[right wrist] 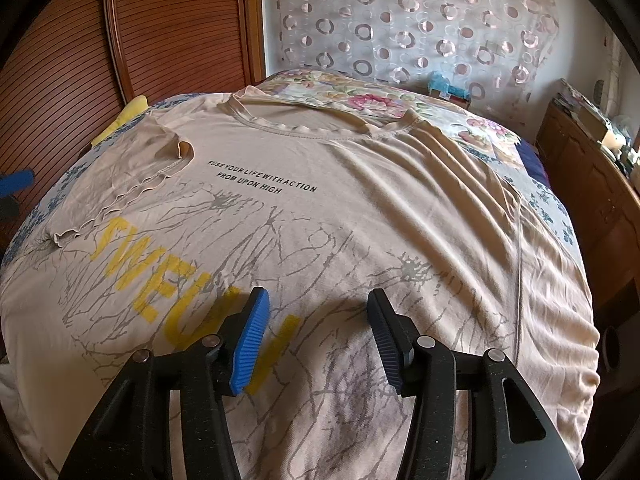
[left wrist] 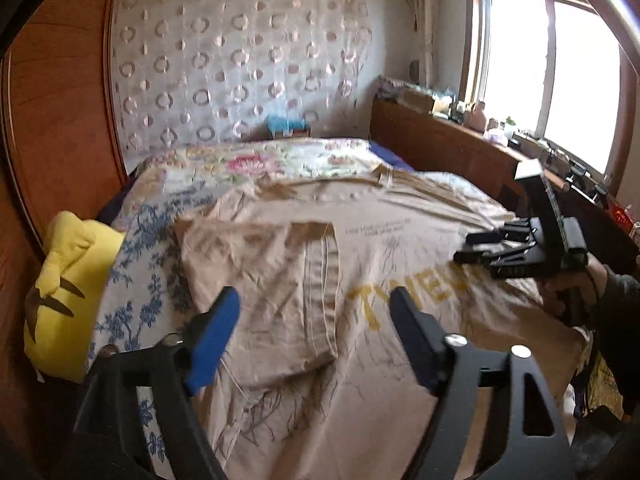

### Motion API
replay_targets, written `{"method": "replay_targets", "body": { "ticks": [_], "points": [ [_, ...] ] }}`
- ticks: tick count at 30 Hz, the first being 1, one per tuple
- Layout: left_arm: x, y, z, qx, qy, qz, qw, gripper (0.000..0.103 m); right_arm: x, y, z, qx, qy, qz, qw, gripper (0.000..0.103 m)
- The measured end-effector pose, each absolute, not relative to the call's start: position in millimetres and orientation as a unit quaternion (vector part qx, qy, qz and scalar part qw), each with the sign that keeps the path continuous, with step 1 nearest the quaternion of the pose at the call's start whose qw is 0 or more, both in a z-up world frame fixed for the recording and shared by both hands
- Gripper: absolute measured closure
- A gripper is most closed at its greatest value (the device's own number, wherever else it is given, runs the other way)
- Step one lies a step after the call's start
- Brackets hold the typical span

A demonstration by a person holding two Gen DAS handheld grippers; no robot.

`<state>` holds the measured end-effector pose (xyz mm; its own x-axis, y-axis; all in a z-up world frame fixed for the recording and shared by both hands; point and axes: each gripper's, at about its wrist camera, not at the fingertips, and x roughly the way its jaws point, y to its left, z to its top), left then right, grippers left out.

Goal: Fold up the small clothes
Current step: 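Fold the grasped side inward over the shirt body and open both grippers, then move the right gripper to the opposite side edge of the shirt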

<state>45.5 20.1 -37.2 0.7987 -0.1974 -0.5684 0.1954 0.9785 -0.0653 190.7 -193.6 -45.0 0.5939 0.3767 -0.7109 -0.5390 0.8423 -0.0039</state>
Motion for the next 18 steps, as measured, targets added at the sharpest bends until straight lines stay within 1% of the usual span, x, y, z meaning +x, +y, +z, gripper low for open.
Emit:
{"method": "replay_targets", "body": {
  "ticks": [5, 18],
  "points": [
    [40, 19, -30, 0.005, 0.274, -0.08, 0.958, 0.023, 191, -194, -45, -0.11, 0.369, 0.259, 0.886, 0.049],
    [34, 4, -36, 0.019, 0.26, -0.084, 0.962, 0.023, 185, -210, -40, -0.093, 0.361, 0.252, 0.893, 0.047]
  ]
}}
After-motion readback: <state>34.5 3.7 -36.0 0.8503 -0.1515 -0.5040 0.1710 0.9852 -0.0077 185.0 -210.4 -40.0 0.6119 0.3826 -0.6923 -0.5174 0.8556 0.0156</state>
